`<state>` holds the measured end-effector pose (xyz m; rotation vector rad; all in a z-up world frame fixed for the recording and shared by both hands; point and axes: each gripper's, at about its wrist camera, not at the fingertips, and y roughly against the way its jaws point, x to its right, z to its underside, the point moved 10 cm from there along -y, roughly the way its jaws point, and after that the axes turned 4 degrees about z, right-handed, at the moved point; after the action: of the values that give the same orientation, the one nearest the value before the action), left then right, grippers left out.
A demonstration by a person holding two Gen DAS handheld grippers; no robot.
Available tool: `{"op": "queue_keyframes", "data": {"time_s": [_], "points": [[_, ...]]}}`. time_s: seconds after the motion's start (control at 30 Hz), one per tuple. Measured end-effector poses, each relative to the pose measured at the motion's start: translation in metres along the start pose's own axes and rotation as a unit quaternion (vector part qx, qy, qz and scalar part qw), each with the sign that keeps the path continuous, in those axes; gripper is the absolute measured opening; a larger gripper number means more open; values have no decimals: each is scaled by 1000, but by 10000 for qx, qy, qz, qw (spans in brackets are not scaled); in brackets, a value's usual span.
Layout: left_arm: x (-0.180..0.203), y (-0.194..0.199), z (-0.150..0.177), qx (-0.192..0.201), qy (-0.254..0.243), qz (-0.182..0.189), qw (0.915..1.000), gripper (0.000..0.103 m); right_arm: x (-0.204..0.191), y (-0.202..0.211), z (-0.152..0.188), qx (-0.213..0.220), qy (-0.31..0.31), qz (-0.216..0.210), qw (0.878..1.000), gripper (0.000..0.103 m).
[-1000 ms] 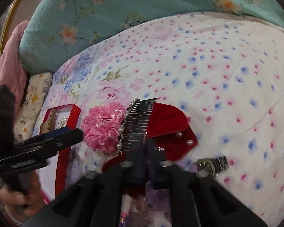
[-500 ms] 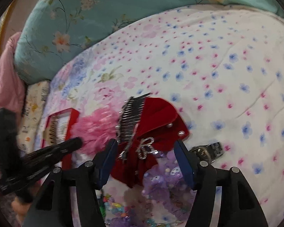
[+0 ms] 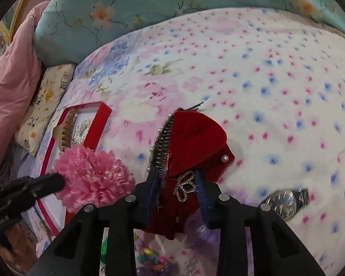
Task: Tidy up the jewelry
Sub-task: 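Carry the pink scrunchie and red bow into the box and release both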
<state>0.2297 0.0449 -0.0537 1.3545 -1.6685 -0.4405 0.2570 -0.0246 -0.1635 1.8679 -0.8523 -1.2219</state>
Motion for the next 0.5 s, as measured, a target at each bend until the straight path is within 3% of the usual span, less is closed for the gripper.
{"op": "queue_keyframes", "data": {"time_s": [0.13, 0.2, 0.27, 0.33, 0.37, 0.5], "points": [[-4, 9, 5, 69, 87, 11, 9999, 1, -3, -3, 6, -50, -101, 134, 9998, 44], [-5, 12, 7, 77, 133, 34, 9999, 1, -9, -10, 9, -132, -69, 210, 9997, 60], [-6, 16, 10, 85, 157, 30, 9998, 1, -14, -15, 9, -75, 71, 404, 9991, 64], [-8, 23, 12, 122, 166, 12, 9998, 1, -11, -15, 8, 23, 48, 559, 9984, 50], [-9, 26, 12, 142, 172, 2, 9998, 1, -9, -13, 8, 59, -10, 524, 9986, 33], [-18, 41, 15, 256, 255, -23, 9993, 1, -3, 5, 10, 254, -170, 359, 9989, 23]]}}
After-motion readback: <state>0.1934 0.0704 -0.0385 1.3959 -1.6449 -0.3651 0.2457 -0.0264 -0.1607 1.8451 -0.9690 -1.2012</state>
